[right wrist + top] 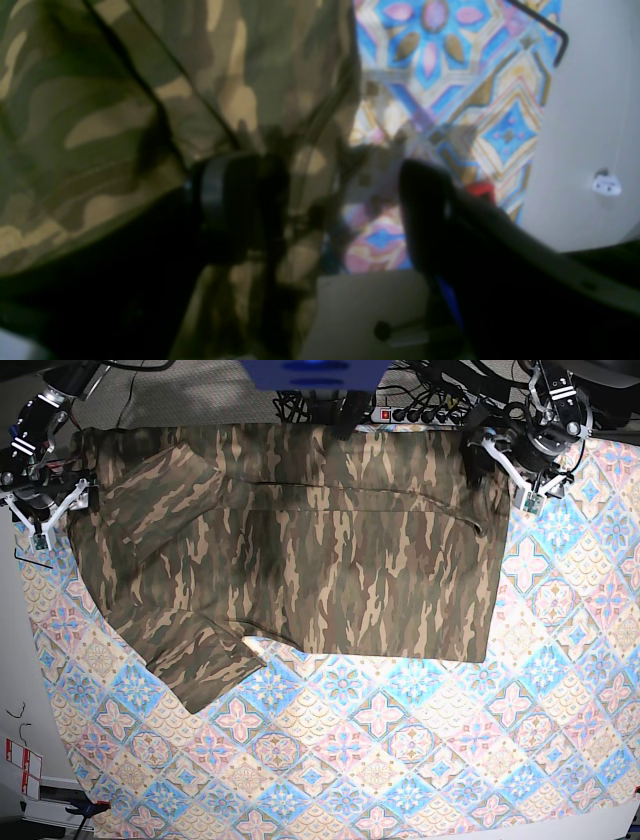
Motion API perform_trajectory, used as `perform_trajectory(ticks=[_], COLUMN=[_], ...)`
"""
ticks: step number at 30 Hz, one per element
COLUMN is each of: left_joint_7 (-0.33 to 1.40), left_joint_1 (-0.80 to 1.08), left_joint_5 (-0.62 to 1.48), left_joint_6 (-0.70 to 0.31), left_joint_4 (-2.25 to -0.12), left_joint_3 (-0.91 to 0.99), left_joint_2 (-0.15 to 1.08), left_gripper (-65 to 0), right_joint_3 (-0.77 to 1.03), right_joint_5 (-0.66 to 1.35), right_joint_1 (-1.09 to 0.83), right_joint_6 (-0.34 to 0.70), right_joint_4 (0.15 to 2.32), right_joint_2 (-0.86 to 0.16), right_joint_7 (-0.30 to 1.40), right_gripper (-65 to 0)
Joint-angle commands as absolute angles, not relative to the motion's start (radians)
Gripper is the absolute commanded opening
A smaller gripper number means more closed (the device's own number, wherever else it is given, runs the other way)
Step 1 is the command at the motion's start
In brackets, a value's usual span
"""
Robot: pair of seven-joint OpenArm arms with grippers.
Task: Fold the T-shirt properly
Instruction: 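Drag the folded shirt with both grippers back toward the robot, then release the shirt and move both grippers along its sides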
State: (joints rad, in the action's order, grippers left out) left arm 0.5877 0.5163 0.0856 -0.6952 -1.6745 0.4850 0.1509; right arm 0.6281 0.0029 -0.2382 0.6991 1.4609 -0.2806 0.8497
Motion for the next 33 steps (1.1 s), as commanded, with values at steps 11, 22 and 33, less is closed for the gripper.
perform_trajectory(ticks=[11,22,33], left_joint_7=[0.545,0.82,0.843], left_joint_1=[0.456,0.231,0.143], left_joint_5=[0.099,0.091,-0.045], left_joint_6=[-0.698,-0.698,-0.698], left_joint_4=[-1.874,-1.871,-1.747], left_joint_3=[0.565,0.564,0.562], left_joint_2=[0.102,0.165,0.174], left_gripper=[-13.8,-13.8,-13.8], right_joint_3=[0.622,0.476,0.305], right_joint_5=[0.008,0.008,-0.183], right_joint_1=[-0.183,0.036,0.36], right_joint_6=[0.698,0.698,0.698], right_joint_4=[1.538,1.555,1.218], right_joint_2=[-0.298,-0.305,-0.297], right_joint_7=[0.835,0.931,0.852], right_gripper=[-21.1,-21.1,-21.1])
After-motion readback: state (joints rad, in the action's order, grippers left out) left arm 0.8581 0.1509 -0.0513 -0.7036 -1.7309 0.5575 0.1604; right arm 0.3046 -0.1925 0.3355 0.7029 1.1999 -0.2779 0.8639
